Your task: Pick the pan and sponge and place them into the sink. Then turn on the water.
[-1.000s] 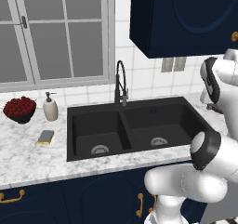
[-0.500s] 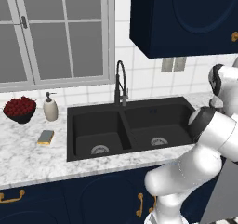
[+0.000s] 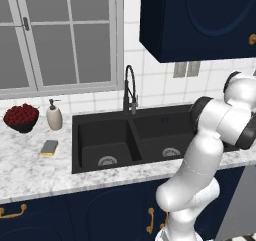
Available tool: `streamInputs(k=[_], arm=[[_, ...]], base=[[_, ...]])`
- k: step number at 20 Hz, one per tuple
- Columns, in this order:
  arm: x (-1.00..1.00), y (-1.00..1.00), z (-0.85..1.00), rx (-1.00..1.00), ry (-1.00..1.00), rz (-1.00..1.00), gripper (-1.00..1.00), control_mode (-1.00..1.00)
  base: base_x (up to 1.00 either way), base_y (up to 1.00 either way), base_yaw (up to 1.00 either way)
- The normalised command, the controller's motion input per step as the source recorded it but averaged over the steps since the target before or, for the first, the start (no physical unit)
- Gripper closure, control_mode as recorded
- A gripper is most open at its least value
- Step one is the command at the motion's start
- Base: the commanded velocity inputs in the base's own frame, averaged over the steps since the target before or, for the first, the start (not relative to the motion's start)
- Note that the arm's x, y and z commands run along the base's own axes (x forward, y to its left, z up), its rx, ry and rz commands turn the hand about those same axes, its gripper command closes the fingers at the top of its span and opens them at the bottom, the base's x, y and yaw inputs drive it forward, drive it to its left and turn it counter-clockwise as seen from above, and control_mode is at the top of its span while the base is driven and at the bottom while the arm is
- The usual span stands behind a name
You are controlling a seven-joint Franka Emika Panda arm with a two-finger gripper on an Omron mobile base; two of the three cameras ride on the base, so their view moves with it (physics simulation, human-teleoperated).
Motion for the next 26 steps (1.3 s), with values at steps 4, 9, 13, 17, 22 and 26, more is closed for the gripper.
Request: streamInputs(k=[4, 9, 13, 17, 22, 26], arm=[[0.26, -0.36, -0.35, 0.06, 0.00, -0.01, -1.00, -1.00], [0.30, -0.44, -0.12, 0.07, 0.01, -0.01, -1.00, -1.00], [0.21, -0.29, -0.10, 0.02, 0.01, 0.00, -1.00, -1.00], [0.07, -0.42, -0.42, 0.00, 0.00, 0.00, -1.00, -1.00], [0.00, -0.22, -0.42, 0.00, 0.00, -0.01, -1.00, -1.00], [0.02, -0.11, -0.23, 0.00, 0.00, -0.03, -1.00, -1.00]], base=[[0.00, 0.00, 0.00], [0.00, 0.00, 0.00], [0.00, 0.00, 0.00], [0.00, 0.00, 0.00], [0.00, 0.00, 0.00], [0.00, 0.00, 0.00]])
